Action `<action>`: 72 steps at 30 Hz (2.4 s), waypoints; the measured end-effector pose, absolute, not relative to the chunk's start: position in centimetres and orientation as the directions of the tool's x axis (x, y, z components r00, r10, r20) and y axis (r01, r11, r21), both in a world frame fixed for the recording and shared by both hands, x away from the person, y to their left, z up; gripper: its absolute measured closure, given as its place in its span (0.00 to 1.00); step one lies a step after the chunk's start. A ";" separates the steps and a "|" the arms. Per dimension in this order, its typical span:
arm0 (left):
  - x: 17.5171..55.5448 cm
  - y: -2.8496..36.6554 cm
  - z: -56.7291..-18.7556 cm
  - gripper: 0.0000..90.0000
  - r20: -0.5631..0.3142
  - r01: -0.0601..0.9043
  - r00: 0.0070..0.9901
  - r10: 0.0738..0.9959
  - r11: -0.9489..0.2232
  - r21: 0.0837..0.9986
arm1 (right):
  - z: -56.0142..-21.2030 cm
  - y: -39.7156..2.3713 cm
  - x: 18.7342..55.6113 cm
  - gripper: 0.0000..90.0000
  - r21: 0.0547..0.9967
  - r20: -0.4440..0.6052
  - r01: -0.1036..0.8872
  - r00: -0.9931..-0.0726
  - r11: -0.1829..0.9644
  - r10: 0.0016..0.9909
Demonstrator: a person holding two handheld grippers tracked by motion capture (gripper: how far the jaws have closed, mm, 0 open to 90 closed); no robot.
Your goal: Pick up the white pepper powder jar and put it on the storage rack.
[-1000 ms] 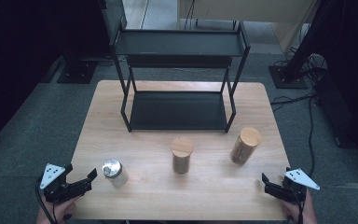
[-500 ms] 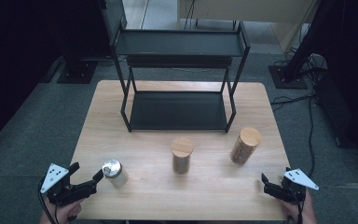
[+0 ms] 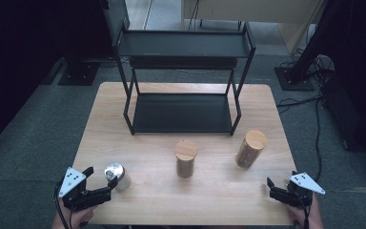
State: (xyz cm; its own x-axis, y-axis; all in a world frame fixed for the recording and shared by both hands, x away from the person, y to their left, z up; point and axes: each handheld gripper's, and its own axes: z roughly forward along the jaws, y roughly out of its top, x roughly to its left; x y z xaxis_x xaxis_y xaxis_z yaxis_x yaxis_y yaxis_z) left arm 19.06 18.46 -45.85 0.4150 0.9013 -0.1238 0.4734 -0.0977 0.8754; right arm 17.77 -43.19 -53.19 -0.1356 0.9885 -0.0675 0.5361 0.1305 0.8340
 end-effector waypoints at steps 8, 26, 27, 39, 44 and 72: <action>19.3 18.0 -46.6 0.05 -0.110 0.488 0.412 0.905 -0.117 0.865 | -53.2 -43.2 17.8 0.05 0.834 -0.067 0.536 -0.137 0.130 0.988; 19.8 17.1 -47.7 0.05 -0.100 0.509 0.420 0.902 -0.143 0.849 | -53.2 -43.1 17.7 0.05 0.834 -0.071 0.535 -0.137 0.134 0.988; 19.8 17.1 -47.8 0.05 -0.097 0.509 0.418 0.903 -0.145 0.849 | -53.2 -43.1 17.8 0.05 0.834 -0.073 0.534 -0.139 0.137 0.988; 20.3 16.3 -49.0 0.06 -0.056 0.529 0.404 0.913 -0.183 0.829 | -53.2 -43.1 17.8 0.05 0.834 -0.078 0.533 -0.142 0.142 0.987; 20.5 16.1 -49.2 0.07 -0.070 0.534 0.394 0.916 -0.166 0.829 | -53.2 -43.0 17.8 0.05 0.832 -0.082 0.534 -0.143 0.147 0.986; 20.7 14.8 -49.9 0.34 -0.018 0.528 0.345 0.938 -0.178 0.831 | -53.2 -43.2 17.6 0.05 0.840 -0.069 0.526 -0.141 0.134 0.988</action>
